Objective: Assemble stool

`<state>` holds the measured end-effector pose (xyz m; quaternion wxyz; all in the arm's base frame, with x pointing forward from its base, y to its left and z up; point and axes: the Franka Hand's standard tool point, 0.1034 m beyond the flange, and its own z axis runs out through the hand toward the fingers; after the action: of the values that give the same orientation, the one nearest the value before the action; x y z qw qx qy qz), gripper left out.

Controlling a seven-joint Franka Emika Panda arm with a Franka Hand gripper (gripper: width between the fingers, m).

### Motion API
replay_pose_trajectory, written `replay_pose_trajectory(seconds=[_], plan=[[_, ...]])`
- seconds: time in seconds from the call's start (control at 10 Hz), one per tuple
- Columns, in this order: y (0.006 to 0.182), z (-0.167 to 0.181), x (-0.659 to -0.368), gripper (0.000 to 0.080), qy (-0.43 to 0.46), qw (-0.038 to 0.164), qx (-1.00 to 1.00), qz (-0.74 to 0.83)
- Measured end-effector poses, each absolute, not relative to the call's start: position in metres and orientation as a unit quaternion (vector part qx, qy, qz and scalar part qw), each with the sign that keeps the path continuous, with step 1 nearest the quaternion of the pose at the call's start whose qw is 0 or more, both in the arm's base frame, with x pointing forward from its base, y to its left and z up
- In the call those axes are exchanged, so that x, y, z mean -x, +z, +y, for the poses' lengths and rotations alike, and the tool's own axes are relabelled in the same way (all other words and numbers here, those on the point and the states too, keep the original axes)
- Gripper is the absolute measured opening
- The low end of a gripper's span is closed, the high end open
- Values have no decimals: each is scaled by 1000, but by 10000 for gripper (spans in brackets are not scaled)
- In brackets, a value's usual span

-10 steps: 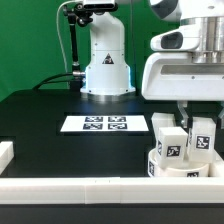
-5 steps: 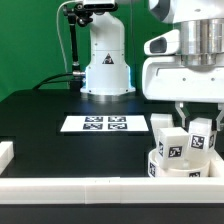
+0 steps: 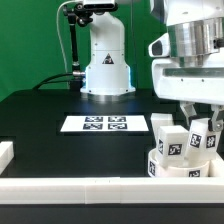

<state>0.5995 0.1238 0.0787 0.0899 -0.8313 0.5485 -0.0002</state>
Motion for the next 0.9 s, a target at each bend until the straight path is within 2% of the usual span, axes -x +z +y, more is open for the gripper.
replay_pose_trajectory(seconds=[0.3, 0.9], plan=[[79, 123, -600, 343, 19, 104, 761, 640], [78, 129, -600, 343, 38, 118, 643, 756]])
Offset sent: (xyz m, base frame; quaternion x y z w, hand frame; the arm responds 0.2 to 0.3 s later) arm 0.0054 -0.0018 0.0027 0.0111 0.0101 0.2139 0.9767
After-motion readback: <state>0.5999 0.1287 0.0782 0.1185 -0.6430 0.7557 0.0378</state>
